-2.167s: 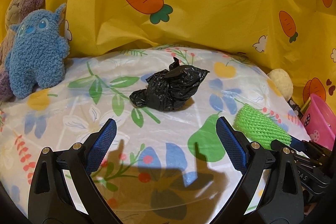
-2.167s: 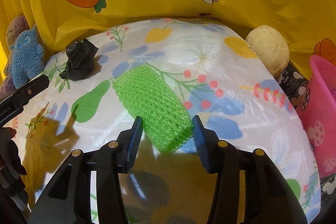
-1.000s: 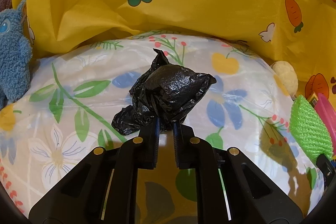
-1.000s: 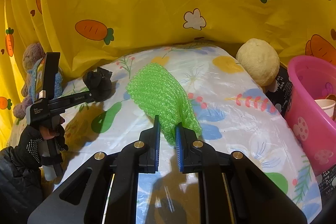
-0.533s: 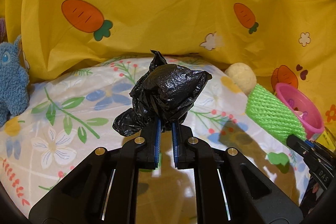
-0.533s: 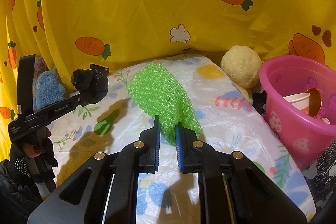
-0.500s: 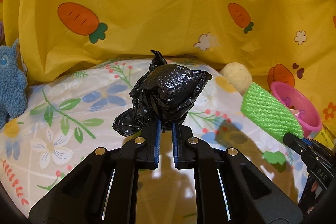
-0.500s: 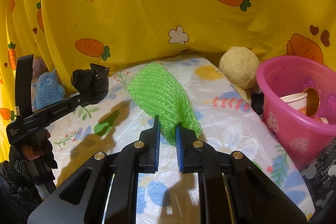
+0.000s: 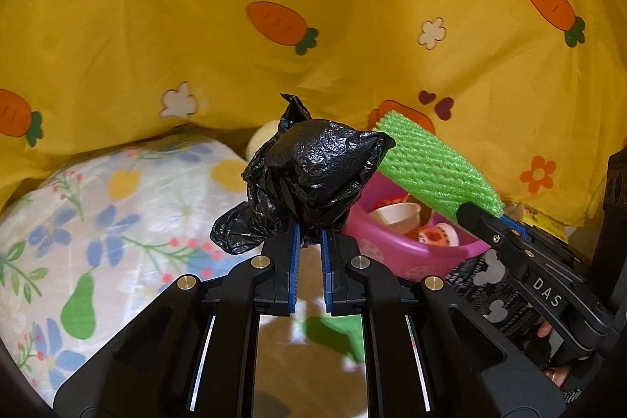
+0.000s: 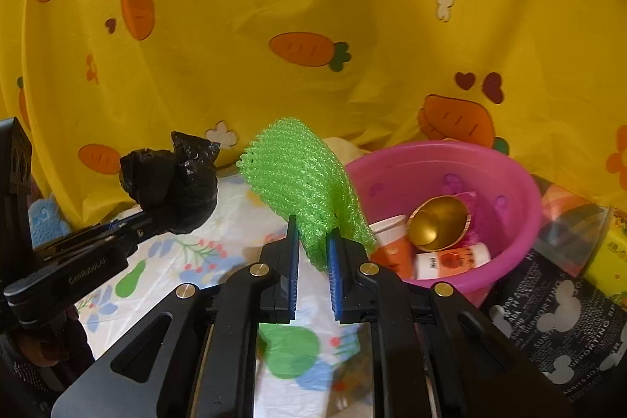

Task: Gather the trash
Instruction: 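Carry the green net in the right tool while the left tool carries the black bag to the bucket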

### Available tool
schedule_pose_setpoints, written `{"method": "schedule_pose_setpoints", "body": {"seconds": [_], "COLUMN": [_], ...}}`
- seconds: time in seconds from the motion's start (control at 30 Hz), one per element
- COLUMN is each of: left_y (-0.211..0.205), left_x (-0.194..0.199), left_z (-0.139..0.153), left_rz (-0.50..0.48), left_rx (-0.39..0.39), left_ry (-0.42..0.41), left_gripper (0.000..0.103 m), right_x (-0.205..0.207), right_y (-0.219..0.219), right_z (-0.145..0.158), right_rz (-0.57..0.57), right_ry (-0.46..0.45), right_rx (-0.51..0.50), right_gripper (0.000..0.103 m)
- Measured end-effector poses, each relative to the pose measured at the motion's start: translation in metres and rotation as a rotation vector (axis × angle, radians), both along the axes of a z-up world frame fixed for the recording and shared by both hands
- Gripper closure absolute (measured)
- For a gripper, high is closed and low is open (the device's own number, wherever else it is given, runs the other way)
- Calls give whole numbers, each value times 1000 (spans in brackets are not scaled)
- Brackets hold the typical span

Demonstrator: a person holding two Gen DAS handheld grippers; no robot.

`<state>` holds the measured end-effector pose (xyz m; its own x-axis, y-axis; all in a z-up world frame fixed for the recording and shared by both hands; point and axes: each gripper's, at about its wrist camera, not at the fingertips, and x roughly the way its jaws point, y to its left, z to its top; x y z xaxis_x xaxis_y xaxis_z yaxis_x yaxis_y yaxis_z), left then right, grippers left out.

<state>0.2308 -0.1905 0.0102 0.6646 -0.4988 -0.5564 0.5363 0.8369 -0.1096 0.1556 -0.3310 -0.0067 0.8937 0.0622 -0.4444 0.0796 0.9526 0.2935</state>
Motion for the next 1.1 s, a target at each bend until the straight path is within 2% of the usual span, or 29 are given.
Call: {"method": "schedule_pose_setpoints", "body": {"seconds": [0.17,0.3,0.53,0.67,0.77,0.8,0.83,1.03,1.1], "left_y": [-64,-100,-128,-139,-137,-133,-128,-92,-78], "left_x": [3,12,32,35,37,39,40,36,33], "left_z": [-4,-13,-32,-38,-39,-39,-38,-26,-23], "left_rz": [-113,-156,-169,-193,-179,-161,-144,-50,-9], "left_rx": [-12,5,16,23,24,14,-2,-47,-65], "left_ry": [45,77,137,140,122,121,116,55,35], "left_gripper": [94,94,94,91,61,42,31,10,8], "right_x": [-5,-4,5,9,9,10,10,16,16], "right_y": [-47,-74,-95,-101,-103,-103,-104,-96,-93], "right_z": [0,-3,-11,-15,-17,-18,-19,-21,-22], "right_rz": [-118,-166,-199,-205,-207,-208,-208,-169,-160], "right_ry": [-4,-5,3,5,8,10,12,17,15], "right_rx": [12,25,32,48,50,50,51,41,46], "right_gripper": [89,89,89,89,89,88,88,86,86]}}
